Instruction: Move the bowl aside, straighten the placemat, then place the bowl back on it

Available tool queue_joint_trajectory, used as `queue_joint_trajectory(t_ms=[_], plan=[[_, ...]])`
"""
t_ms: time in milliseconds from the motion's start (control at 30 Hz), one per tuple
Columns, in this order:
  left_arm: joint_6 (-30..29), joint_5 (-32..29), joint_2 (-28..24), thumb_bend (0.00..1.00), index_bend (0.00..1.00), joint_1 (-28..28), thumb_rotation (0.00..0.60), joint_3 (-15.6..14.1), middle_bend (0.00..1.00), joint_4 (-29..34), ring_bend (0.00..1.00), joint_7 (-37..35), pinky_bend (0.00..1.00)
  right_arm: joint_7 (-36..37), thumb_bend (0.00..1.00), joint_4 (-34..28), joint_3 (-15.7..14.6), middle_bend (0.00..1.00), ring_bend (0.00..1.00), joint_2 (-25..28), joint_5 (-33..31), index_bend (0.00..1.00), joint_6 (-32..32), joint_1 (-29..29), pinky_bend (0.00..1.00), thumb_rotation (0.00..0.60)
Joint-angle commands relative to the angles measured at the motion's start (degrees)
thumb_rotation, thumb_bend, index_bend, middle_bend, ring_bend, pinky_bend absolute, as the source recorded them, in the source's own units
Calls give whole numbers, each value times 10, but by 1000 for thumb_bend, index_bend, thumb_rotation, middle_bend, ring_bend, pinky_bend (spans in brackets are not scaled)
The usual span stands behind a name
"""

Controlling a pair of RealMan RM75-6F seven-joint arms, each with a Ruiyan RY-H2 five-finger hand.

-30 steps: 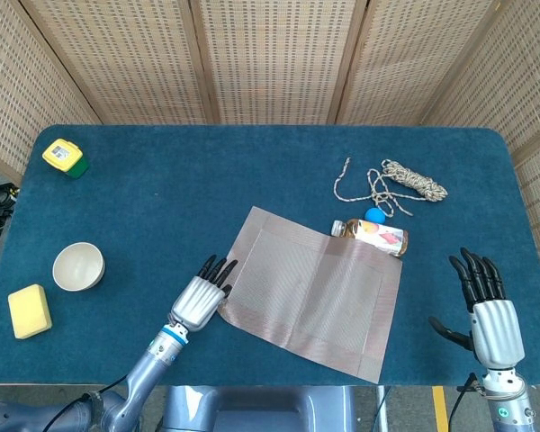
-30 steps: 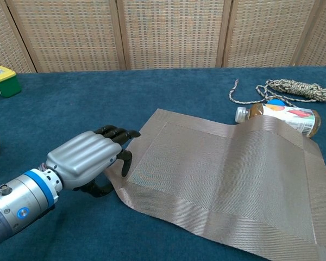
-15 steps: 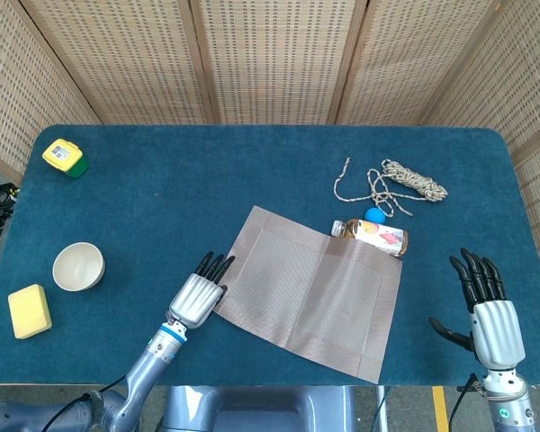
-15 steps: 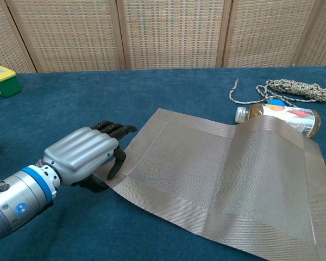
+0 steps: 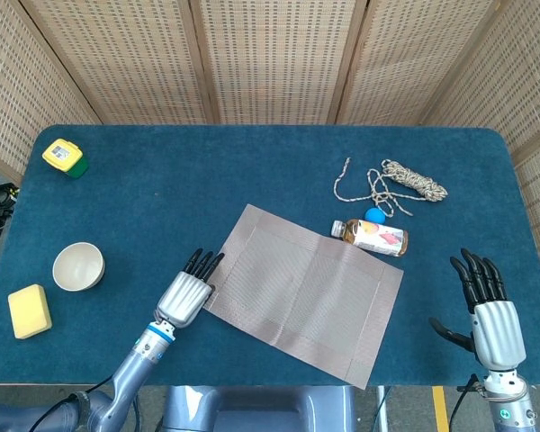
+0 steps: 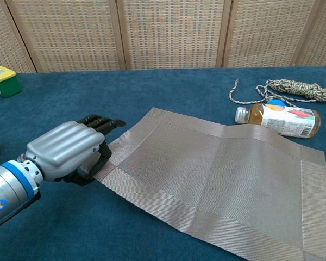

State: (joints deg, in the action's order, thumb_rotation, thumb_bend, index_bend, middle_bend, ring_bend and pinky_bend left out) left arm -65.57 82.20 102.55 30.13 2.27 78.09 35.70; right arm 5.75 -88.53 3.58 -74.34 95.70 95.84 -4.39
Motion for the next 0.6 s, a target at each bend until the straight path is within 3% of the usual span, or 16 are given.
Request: queue_joint_trajectory(t_ms=[33,333,600], plan=[[-5,4,-7,521,644,-3,600,-3,0,2,0,-4,0,-1,232,0,0,0,0,0,1,27,0,0,0,600],[-20,13,-41,521,638,-18,600,-22,0,34,0,1,0,-1,231,-2,-1,0,0,1,0,27,-1,1,0,600],[-22,26,-106,521,636,-42,600,-75,0,121,0,43,0,0,231,-4,-2,0,0,2,4,27,1,2,0,600]])
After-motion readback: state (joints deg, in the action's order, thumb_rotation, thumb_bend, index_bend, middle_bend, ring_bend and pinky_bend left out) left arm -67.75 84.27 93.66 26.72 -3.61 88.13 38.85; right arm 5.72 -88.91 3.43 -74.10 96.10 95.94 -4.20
